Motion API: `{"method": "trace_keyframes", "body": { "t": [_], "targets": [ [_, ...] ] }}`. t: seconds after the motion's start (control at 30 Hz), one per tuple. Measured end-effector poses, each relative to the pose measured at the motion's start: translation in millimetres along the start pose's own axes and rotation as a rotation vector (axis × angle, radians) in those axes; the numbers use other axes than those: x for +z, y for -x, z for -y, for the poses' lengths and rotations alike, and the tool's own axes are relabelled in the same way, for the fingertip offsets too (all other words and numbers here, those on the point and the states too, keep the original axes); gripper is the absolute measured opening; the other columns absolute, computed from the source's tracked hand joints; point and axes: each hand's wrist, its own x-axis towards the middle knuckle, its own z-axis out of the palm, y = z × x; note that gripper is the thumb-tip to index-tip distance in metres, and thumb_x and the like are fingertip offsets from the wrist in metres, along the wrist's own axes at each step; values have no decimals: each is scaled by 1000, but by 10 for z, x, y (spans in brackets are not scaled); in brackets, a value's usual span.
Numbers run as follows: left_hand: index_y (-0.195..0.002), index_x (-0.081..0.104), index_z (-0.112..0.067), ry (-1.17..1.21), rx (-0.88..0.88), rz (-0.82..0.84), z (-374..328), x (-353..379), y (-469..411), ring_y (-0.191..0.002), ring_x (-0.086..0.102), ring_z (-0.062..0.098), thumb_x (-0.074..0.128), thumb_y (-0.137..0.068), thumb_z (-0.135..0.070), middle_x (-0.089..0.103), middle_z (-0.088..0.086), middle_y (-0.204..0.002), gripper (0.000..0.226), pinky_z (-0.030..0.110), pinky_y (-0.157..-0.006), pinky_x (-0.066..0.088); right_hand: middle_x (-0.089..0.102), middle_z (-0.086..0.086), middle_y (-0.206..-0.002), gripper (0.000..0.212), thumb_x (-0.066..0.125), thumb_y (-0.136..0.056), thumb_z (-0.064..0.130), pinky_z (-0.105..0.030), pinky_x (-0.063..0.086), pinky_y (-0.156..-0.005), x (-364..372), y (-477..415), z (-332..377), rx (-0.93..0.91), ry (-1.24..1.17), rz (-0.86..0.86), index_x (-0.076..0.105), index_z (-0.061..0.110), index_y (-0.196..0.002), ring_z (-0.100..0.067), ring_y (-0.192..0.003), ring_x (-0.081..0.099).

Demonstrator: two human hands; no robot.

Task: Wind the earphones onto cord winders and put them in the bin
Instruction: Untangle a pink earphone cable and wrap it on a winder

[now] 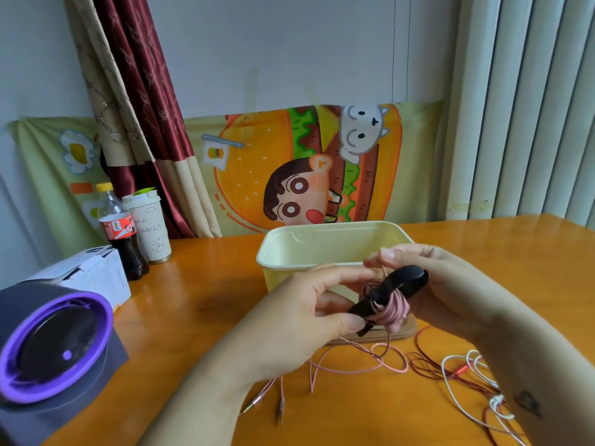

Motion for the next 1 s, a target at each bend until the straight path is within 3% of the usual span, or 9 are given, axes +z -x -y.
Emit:
{"method": "trace_keyframes", "body": {
  "t": [0.1, 0.2, 0.23, 0.33, 0.47, 0.63, 0.7, 0.83, 1.0],
  "targets": [
    [-115, 59, -41, 51, -2, 5, 34, 69, -25, -102, 68, 11, 66, -87, -1, 68, -17, -110, 50, 35, -95, 53, 59, -15, -68, 31, 79, -68, 35, -37, 45, -63, 109, -33, -79, -29, 69, -29, 70, 6, -75, -30, -62, 50],
    [-115, 50, -46, 64, 9, -42, 66, 93, -43, -94, 68, 6, 66, -87, 0, 63, -27, -103, 56, 29, -84, 51, 58, -24, -80, 18, 71, -79, 25, -42, 48, -75, 215, -82, -182, -20, 17, -199, 72, 7, -79, -39, -78, 44],
    [-113, 48, -51, 64, 10, -64, 70, 92, -49, -92, 68, 6, 65, -87, 2, 63, -26, -101, 61, 28, -83, 51, 61, -23, -77, 15, 65, -82, 19, -41, 49, -74, 232, -91, -193, -11, 21, -247, 71, 5, -80, -36, -76, 49],
    [-111, 44, -68, 27, 27, -129, 77, 86, -60, -98, 68, 10, 63, -89, 3, 63, -24, -102, 77, 34, -91, 53, 66, -21, -72, 20, 53, -94, 12, -23, 42, -48, 224, -99, -187, 3, 206, -319, 68, 4, -83, -17, -49, 52],
    [-119, 51, -65, -213, 73, -111, 60, 127, -49, -113, 58, 2, 60, -92, -1, 55, -29, -112, 69, 26, -104, 45, 63, -26, -75, 32, 47, -92, -4, -29, 42, -54, 240, -113, -209, -26, 369, -400, 69, 10, -74, -31, -65, 54],
    [-129, 50, -50, -433, 199, -228, 33, 152, -48, -116, 45, -11, 62, -92, -6, 53, -22, -111, 59, -1, -94, 31, 61, -5, -61, 28, 50, -97, 10, -21, 41, -49, 289, -154, -264, -32, 241, -502, 67, 16, -75, -15, -59, 54],
    [-133, 50, -46, -531, 262, -283, 53, 141, -50, -119, 40, -12, 63, -91, -8, 55, -18, -117, 58, -1, -96, 29, 64, -3, -64, 25, 50, -96, 7, -19, 44, -48, 317, -155, -249, -71, 178, -506, 66, 13, -78, -11, -59, 59],
    [-135, 53, -42, -523, 293, -338, 100, 123, -56, -115, 53, 0, 66, -89, -5, 57, -19, -117, 59, 11, -97, 44, 68, -1, -64, 23, 51, -96, 20, -23, 52, -55, 391, -122, -262, -190, 164, -496, 65, 10, -81, -13, -63, 66],
    [-133, 47, -48, -528, 298, -331, 118, 140, -53, -110, 58, 3, 67, -88, -6, 54, -17, -113, 65, 9, -95, 45, 60, -4, -61, 28, 49, -98, 28, -21, 43, -44, 445, -86, -250, -288, 276, -583, 62, 9, -81, -12, -53, 55]
  ]
}}
